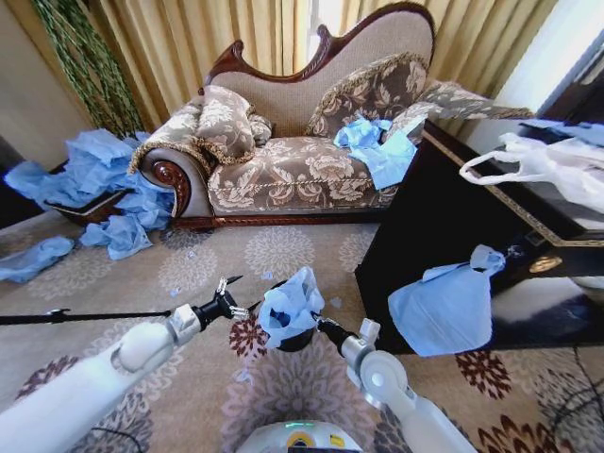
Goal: Place a garbage bag over the trash bin.
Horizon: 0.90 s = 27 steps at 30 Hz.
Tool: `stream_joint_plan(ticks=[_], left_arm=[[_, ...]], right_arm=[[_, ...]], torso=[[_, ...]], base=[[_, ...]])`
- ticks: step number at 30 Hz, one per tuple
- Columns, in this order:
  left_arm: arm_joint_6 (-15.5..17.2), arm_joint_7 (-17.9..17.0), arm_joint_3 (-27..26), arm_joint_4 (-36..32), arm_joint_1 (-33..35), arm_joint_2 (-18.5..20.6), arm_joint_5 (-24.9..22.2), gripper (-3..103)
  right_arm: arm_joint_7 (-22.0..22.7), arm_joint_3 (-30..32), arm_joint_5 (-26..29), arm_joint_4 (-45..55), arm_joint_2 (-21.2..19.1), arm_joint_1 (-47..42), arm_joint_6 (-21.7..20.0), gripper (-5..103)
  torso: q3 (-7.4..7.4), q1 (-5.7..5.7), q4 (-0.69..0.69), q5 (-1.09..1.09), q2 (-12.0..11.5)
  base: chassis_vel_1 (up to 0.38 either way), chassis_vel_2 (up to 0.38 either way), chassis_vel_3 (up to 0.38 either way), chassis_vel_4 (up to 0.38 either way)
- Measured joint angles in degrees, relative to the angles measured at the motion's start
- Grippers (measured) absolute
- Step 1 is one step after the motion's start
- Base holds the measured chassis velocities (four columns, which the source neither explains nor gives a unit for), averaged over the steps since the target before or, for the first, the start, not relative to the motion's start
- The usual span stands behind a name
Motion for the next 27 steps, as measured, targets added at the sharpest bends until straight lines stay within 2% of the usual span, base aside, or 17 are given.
stream_joint_plan(ticks=[2, 3, 4, 7, 8, 10, 11, 12, 13, 14, 16, 18, 20, 21, 24, 25, 27], left_arm=[[0.9, -0.4, 4.4, -0.6, -3.8, 0.9, -1.6, 100], [1.3, -1.2, 7.2, -0.7, -6.2, 1.1, -2.2, 100], [1.3, -1.2, 7.2, -0.7, -6.2, 1.1, -2.2, 100], [2.6, -2.4, 15.9, 0.0, -15.3, 1.1, -2.0, 100], [2.6, -2.4, 15.9, 0.0, -15.3, 1.1, -2.0, 100], [3.0, -2.8, 22.2, 1.5, -21.7, 0.4, -1.6, 100], [3.0, -2.8, 22.2, 1.5, -21.7, 0.4, -1.6, 100], [3.1, -2.8, 26.5, 2.7, -25.6, -0.3, -1.1, 102], [3.2, -2.6, 32.3, 4.4, -30.5, -1.2, -0.3, 100], [3.2, -2.6, 32.3, 4.4, -30.5, -1.2, -0.3, 100], [3.3, -1.5, 41.7, 7.5, -39.2, -2.6, 0.0, 99], [3.3, -0.8, 43.8, 8.4, -41.5, -2.9, 0.2, 99], [3.0, 2.0, 50.4, 11.5, -49.1, -4.1, 1.3, 99], [3.0, 2.0, 50.4, 11.5, -49.1, -4.1, 1.3, 99], [2.8, 4.9, 56.4, 14.8, -55.8, -6.6, 2.6, 97], [2.8, 4.9, 56.4, 14.8, -55.8, -6.6, 2.6, 97], [2.5, 6.8, 60.2, 16.1, -59.3, -8.0, 2.8, 97]], right_arm=[[0.4, 0.1, 0.3, 0.5, -0.4, -0.4, 0.0, 0], [0.5, 0.2, 0.4, 0.9, -0.9, -0.8, 0.0, 0], [0.5, 0.2, 0.4, 0.9, -0.9, -0.8, 0.0, 0], [0.7, 0.9, 0.5, 2.3, -2.4, -2.6, 0.0, 0], [0.7, 0.9, 0.5, 2.3, -2.4, -2.6, 0.0, 0], [0.9, 1.8, 0.6, 2.8, -2.7, -3.3, 0.0, 0], [0.9, 1.8, 0.6, 2.8, -2.7, -3.3, 0.0, 0], [0.9, 2.1, 0.6, 2.9, -2.7, -3.5, 0.0, 0], [1.0, 2.4, 0.6, 3.1, -2.7, -3.6, 0.0, 0], [1.0, 2.4, 0.6, 3.1, -2.7, -3.6, 0.0, 0], [1.1, 2.9, 0.6, 3.2, -2.4, -3.8, 0.0, 0], [1.2, 3.0, 0.6, 3.2, -2.3, -3.8, 0.0, 0], [1.2, 3.3, 0.6, 3.2, -2.0, -3.9, 0.0, 0], [1.2, 3.3, 0.6, 3.2, -2.0, -3.9, 0.0, 0], [1.2, 3.8, 0.5, 3.2, -1.7, -4.2, 0.0, 0], [1.2, 3.8, 0.5, 3.2, -1.7, -4.2, 0.0, 0], [1.2, 4.1, 0.4, 3.2, -1.6, -4.4, -0.1, 0]], torso=[[0.0, 0.0, -0.03, 0.01, 0.0], [0.0, 0.0, 0.0, 0.0, 0.0], [0.0, 0.0, 0.0, 0.0, 0.0], [0.0, 0.0, -0.03, 0.0, 0.0], [0.0, 0.0, -0.03, 0.0, 0.0], [0.0, 0.0, -0.01, 0.0, 0.0], [0.0, 0.0, -0.01, 0.0, 0.0], [0.0, 0.0, -0.01, 0.0, 0.0], [0.0, 0.0, -0.01, -0.01, 0.0], [0.0, 0.0, -0.01, -0.01, 0.0], [0.0, 0.0, -0.04, -0.01, 0.0], [0.0, 0.0, -0.01, 0.0, 0.0], [0.0, 0.0, 0.0, 0.01, 0.0], [0.0, 0.0, 0.0, 0.01, 0.0], [0.0, 0.0, -0.01, 0.0, 0.0], [0.0, 0.0, -0.01, 0.0, 0.0], [0.01, 0.01, -0.03, -0.02, 0.0]], base=[[0.0, 0.0, 0.0, 0.0], [0.0, 0.0, 0.0, 0.0], [0.0, 0.0, 0.0, 0.0], [0.0, 0.0, 0.0, 0.0], [0.0, 0.0, 0.0, 0.0], [0.0, 0.0, 0.0, 0.0], [0.0, 0.0, 0.0, 0.0], [0.0, 0.0, 0.0, 0.0], [0.0, 0.0, 0.0, 0.0], [0.0, 0.0, 0.0, 0.0], [0.0, 0.0, 0.0, 0.0], [0.0, 0.0, 0.0, 0.0], [0.0, 0.0, 0.0, 0.0], [0.0, 0.0, 0.0, 0.0], [0.0, 0.0, 0.0, 0.0], [0.0, 0.0, 0.0, 0.0], [0.0, 0.0, 0.0, 0.0]])
